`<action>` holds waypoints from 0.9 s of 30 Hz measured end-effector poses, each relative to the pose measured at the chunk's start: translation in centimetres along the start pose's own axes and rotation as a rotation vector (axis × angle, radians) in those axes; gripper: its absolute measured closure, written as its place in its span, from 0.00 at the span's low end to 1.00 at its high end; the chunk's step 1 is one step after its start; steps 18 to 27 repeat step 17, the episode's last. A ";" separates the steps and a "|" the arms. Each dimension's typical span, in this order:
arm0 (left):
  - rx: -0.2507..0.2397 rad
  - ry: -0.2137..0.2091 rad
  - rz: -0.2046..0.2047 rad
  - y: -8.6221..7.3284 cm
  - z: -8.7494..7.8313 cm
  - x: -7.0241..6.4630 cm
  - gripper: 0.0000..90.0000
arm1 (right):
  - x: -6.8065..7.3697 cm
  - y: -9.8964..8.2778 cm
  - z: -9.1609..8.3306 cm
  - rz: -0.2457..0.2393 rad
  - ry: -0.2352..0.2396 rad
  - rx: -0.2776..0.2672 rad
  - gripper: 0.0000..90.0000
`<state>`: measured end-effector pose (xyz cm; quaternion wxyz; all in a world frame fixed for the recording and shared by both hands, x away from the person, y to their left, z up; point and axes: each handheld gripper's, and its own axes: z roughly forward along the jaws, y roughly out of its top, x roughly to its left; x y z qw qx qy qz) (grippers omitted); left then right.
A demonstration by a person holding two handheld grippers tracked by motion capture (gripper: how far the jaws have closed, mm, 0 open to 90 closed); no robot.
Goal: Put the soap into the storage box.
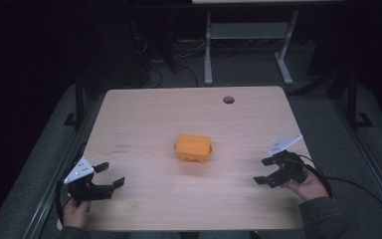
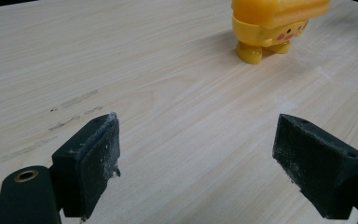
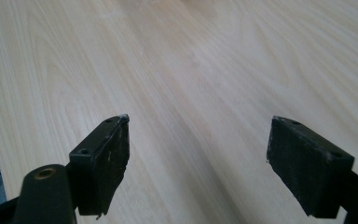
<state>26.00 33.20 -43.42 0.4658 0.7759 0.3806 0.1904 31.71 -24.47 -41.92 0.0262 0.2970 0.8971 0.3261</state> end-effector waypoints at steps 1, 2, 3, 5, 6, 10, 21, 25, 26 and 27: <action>0.003 0.001 0.004 0.0 0.0 0.0 0.16 | 0.0 -0.4 0.0 0.002 -0.002 -0.005 0.23; 0.004 0.001 0.003 0.0 0.0 0.0 0.16 | 0.1 -0.7 -0.1 0.006 -0.004 -0.006 0.23; 0.004 0.001 0.003 0.0 0.0 0.0 0.16 | 0.1 -0.7 -0.1 0.006 -0.004 -0.006 0.23; 0.000 0.000 0.002 -0.1 0.1 0.0 0.16 | 0.3 -1.8 -0.2 0.017 -0.009 -0.015 0.23; 0.001 0.000 0.001 -0.1 0.2 -0.1 0.16 | 0.4 -2.2 -0.2 0.020 -0.009 -0.020 0.23; 0.012 -0.004 0.012 -0.1 0.2 -0.2 0.16 | 1.3 -3.7 -0.1 0.031 -0.029 -0.040 0.23; 0.014 -0.015 0.019 0.0 0.3 -0.5 0.16 | 3.7 -6.3 -0.2 0.045 -0.097 -0.131 0.19; 0.014 -0.015 0.019 0.0 0.3 -0.5 0.16 | 3.7 -6.3 -0.2 0.045 -0.097 -0.131 0.19; 0.014 -0.015 0.019 0.0 0.3 -0.5 0.16 | 3.7 -6.3 -0.2 0.045 -0.097 -0.131 0.19; 0.014 -0.015 0.019 0.0 0.3 -0.5 0.16 | 3.7 -6.3 -0.2 0.045 -0.097 -0.131 0.19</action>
